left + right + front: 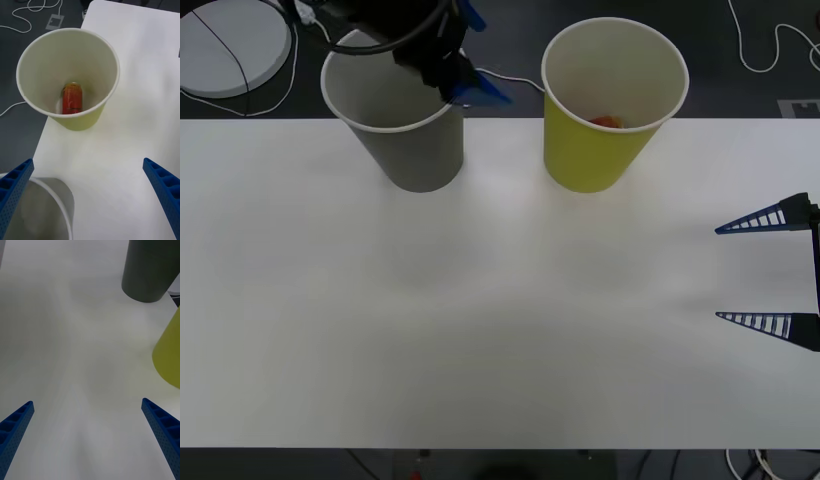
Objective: Put the can into the green bin and the plastic bottle into the gray bin
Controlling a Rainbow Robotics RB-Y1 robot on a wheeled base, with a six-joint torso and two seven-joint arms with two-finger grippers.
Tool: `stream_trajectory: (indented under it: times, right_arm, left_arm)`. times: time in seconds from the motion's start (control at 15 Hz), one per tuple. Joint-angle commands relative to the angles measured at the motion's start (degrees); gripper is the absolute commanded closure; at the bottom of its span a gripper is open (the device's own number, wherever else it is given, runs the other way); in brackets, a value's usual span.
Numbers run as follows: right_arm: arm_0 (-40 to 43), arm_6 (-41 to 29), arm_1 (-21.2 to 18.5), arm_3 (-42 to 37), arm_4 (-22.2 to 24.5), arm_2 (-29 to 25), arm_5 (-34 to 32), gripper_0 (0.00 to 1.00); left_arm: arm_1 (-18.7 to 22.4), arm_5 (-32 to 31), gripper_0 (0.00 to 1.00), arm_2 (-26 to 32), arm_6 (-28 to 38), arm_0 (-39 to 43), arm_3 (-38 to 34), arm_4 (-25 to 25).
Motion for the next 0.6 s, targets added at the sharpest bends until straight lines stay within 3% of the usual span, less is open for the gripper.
stream_trajectory:
  times: [0.07, 0.27, 0.6]
  right_arm:
    - [0.0, 0.0, 0.0, 0.0, 0.0, 0.0, 0.0, 0.00]
    - [0.0, 0.0, 0.0, 0.0, 0.0, 0.0, 0.0, 0.00]
    - [0.0, 0.0, 0.0, 0.0, 0.0, 0.0, 0.0, 0.00]
  left_arm:
    - [1.7, -3.6, 0.00, 7.6, -0.9, 6.8, -6.5, 0.2]
    - [2.9, -7.1, 0.00, 14.2, -2.8, 13.1, -10.6, 0.3]
    - [4.5, -7.3, 0.00, 23.8, -15.1, 25.7, -11.7, 1.3]
